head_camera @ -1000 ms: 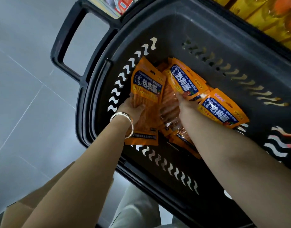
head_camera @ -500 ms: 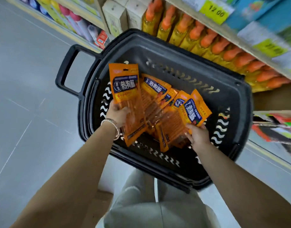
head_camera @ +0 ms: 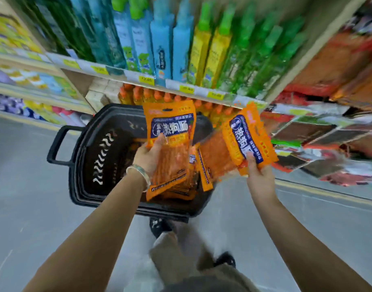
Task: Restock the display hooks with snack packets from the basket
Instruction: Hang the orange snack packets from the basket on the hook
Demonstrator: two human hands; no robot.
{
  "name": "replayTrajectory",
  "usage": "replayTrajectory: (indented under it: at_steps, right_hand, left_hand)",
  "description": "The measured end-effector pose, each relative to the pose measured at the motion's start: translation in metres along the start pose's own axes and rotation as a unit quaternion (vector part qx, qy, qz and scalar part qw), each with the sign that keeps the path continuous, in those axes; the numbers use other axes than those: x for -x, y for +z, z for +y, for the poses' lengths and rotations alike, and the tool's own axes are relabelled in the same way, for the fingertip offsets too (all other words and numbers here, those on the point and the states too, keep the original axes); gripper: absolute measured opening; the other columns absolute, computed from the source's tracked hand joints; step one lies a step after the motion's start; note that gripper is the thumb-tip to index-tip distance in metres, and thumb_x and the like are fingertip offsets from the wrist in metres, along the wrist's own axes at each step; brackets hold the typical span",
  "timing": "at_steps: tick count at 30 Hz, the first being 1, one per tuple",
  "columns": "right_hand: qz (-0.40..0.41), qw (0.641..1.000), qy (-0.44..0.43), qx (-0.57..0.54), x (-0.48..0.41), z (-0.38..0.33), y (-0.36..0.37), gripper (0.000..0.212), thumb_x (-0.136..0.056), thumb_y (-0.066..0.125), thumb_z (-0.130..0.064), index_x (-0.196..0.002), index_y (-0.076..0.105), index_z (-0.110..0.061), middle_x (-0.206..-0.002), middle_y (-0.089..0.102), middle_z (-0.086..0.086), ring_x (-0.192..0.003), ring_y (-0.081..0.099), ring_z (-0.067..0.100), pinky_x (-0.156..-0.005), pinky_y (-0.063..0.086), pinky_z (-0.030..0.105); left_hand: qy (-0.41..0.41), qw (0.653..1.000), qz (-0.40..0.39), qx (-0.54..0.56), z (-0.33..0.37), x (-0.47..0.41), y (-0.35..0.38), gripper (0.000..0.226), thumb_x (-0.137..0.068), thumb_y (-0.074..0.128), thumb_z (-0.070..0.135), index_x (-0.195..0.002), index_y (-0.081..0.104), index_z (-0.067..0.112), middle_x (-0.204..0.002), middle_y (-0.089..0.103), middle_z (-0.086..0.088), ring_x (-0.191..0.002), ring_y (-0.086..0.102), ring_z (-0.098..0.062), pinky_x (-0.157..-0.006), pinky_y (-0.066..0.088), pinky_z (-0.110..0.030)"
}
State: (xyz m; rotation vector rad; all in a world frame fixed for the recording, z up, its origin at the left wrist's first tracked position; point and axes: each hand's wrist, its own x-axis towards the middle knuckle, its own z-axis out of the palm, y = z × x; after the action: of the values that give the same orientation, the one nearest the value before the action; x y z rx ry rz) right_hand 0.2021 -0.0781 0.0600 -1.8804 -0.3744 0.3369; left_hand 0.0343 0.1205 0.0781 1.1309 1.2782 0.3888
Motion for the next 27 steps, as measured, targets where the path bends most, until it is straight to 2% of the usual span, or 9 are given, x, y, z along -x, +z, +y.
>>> replayTrajectory:
  at_steps: [4, 7, 10, 12, 13, 16, 20, 24, 27]
  right_hand:
    - [0.056, 0.998, -0.024, -0.009, 0.001, -0.012, -0.094, 0.028, -0.098, 0.050, -0.023, -0.122, 0.060, -0.013, -0.115, 0.063, -0.004, -0.109, 0.056, 0.006, -0.095, 0.040, 0.018]
    - [0.084, 0.996, -0.035, -0.001, -0.004, -0.021, -0.162, 0.026, -0.099, 0.048, -0.027, -0.110, 0.063, -0.009, -0.105, 0.066, 0.004, -0.100, 0.058, 0.014, -0.083, 0.041, 0.024]
    - [0.112, 0.992, -0.065, 0.007, -0.016, -0.034, -0.225, 0.026, -0.099, 0.047, -0.027, -0.104, 0.063, -0.008, -0.099, 0.065, 0.009, -0.097, 0.058, 0.020, -0.083, 0.042, 0.025]
    - [0.140, 0.985, -0.102, 0.008, -0.026, -0.049, -0.265, 0.018, -0.099, 0.048, -0.027, -0.097, 0.062, -0.016, -0.088, 0.063, 0.001, -0.089, 0.056, 0.017, -0.075, 0.040, 0.009]
    - [0.153, 0.981, -0.120, 0.005, -0.032, -0.058, -0.283, 0.015, -0.099, 0.048, -0.027, -0.096, 0.060, -0.018, -0.085, 0.061, -0.003, -0.086, 0.054, 0.015, -0.070, 0.039, 0.005]
    - [0.162, 0.972, -0.165, -0.033, -0.052, -0.087, -0.329, 0.014, -0.098, 0.048, -0.027, -0.103, 0.060, -0.021, -0.095, 0.065, -0.002, -0.090, 0.059, 0.011, -0.080, 0.046, 0.021]
    - [0.181, 0.961, -0.204, -0.039, -0.083, -0.127, -0.371, 0.012, -0.097, 0.050, -0.034, -0.093, 0.060, -0.028, -0.094, 0.066, -0.005, -0.086, 0.062, 0.002, -0.072, 0.047, 0.021]
    - [0.198, 0.952, -0.225, -0.063, -0.121, -0.166, -0.392, 0.014, -0.096, 0.053, -0.034, -0.082, 0.058, -0.034, -0.082, 0.062, -0.024, -0.071, 0.057, -0.019, -0.058, 0.042, 0.002]
    - [0.208, 0.945, -0.237, -0.081, -0.154, -0.192, -0.403, 0.015, -0.093, 0.054, -0.039, -0.084, 0.061, -0.030, -0.079, 0.068, -0.022, -0.075, 0.063, -0.009, -0.063, 0.049, 0.015]
  left_hand:
    - [0.108, 0.993, -0.052, 0.002, 0.029, 0.051, 0.068, 0.017, -0.086, 0.064, 0.040, -0.083, 0.072, 0.026, -0.092, 0.074, 0.001, -0.096, 0.067, -0.024, -0.085, 0.054, -0.040]
    - [0.188, 0.980, -0.065, -0.014, 0.052, 0.094, 0.119, 0.011, -0.084, 0.065, 0.039, -0.074, 0.069, 0.037, -0.076, 0.071, 0.018, -0.080, 0.066, -0.012, -0.066, 0.052, -0.024]
    - [0.251, 0.965, -0.069, -0.010, 0.078, 0.128, 0.166, 0.011, -0.080, 0.068, 0.042, -0.075, 0.062, 0.034, -0.092, 0.072, 0.003, -0.079, 0.062, -0.021, -0.074, 0.051, -0.036]
    - [0.292, 0.953, -0.078, 0.000, 0.099, 0.147, 0.195, 0.006, -0.081, 0.067, 0.039, -0.080, 0.063, 0.034, -0.094, 0.069, 0.004, -0.093, 0.062, -0.022, -0.087, 0.050, -0.040]
    - [0.309, 0.948, -0.077, 0.007, 0.111, 0.156, 0.209, 0.003, -0.083, 0.066, 0.035, -0.081, 0.064, 0.036, -0.086, 0.068, 0.013, -0.087, 0.063, -0.018, -0.084, 0.050, -0.037]
    - [0.344, 0.935, -0.079, 0.029, 0.147, 0.178, 0.245, 0.008, -0.085, 0.063, 0.029, -0.080, 0.065, 0.034, -0.068, 0.065, 0.024, -0.063, 0.060, 0.001, -0.070, 0.046, -0.027]
    - [0.379, 0.920, -0.094, 0.036, 0.194, 0.198, 0.278, 0.009, -0.083, 0.062, 0.040, -0.080, 0.067, 0.033, -0.090, 0.070, 0.015, -0.088, 0.066, -0.008, -0.086, 0.052, -0.035]
    - [0.409, 0.908, -0.075, 0.048, 0.238, 0.201, 0.301, 0.016, -0.080, 0.062, 0.051, -0.066, 0.068, 0.049, -0.067, 0.066, 0.029, -0.079, 0.064, -0.002, -0.078, 0.050, -0.030]
    - [0.433, 0.896, -0.086, 0.050, 0.268, 0.193, 0.315, 0.017, -0.078, 0.060, 0.058, -0.065, 0.067, 0.050, -0.065, 0.066, 0.029, -0.078, 0.066, -0.005, -0.075, 0.050, -0.029]
